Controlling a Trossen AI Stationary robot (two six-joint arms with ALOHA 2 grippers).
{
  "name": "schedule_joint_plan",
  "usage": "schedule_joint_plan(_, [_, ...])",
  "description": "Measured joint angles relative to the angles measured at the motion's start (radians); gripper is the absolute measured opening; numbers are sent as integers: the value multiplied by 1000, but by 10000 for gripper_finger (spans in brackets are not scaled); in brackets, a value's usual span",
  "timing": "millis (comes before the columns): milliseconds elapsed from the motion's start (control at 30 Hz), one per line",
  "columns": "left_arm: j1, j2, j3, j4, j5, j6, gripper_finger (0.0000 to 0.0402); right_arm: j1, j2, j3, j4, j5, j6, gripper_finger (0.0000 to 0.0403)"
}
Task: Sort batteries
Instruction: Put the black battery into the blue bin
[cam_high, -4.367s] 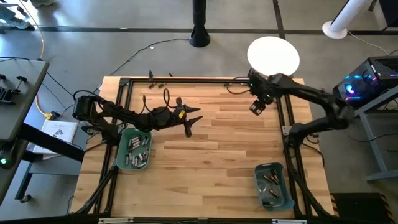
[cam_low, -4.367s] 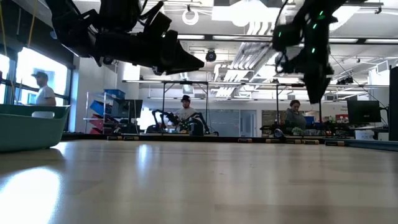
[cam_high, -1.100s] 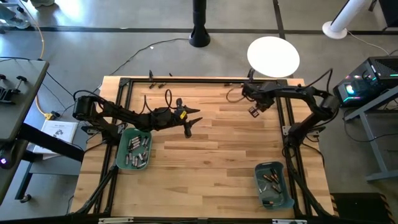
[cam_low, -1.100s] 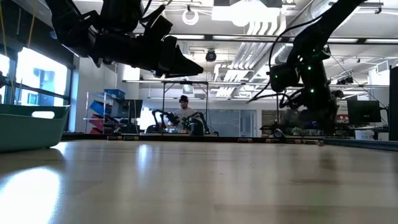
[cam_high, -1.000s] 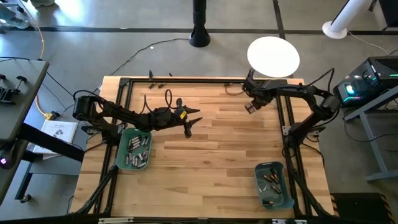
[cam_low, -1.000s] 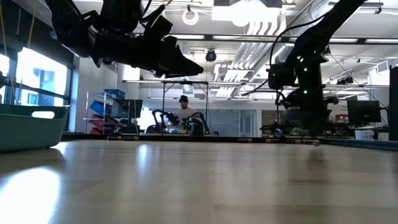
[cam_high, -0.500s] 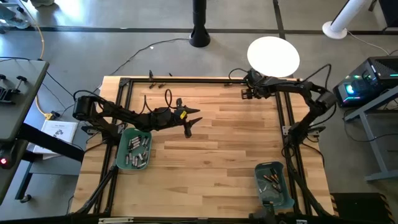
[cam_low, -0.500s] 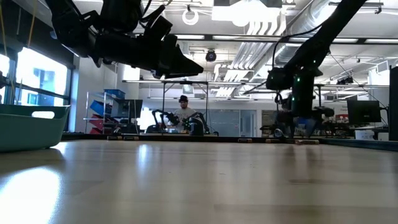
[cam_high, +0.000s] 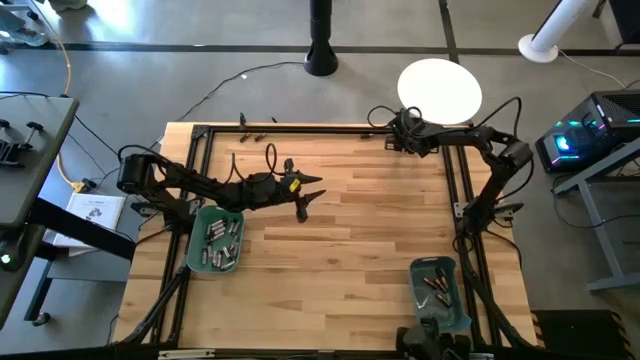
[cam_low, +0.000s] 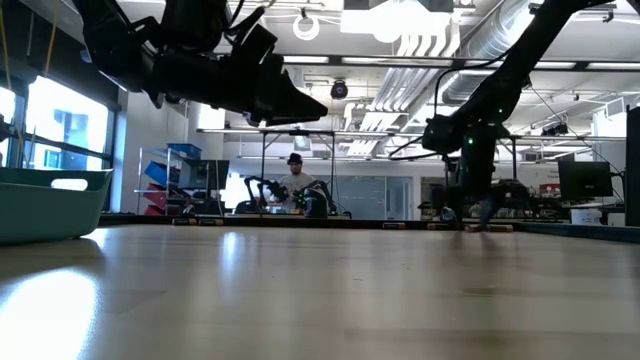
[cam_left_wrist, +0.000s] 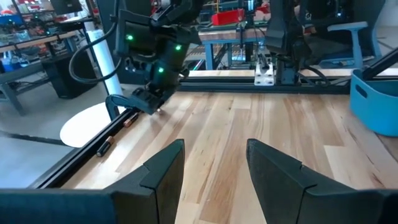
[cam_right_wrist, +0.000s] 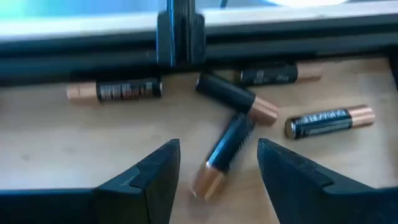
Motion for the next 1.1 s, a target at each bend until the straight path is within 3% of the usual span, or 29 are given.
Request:
schedule_joint_plan(300, [-11, 0, 0, 0, 7, 0, 167, -11, 0, 0, 1, -7, 32, 194])
schedule_joint_plan(733, [-25, 0, 0, 0, 8, 0, 167, 0, 17, 5, -35, -32, -90, 27])
schedule_joint_plan(933, [-27, 0, 0, -14, 8, -7, 167, 46, -8, 1, -94, -45, -190, 24])
schedule_joint_plan(1100, [-26, 0, 0, -16, 8, -7, 167, 156, -138, -2, -243, -21, -233, 24])
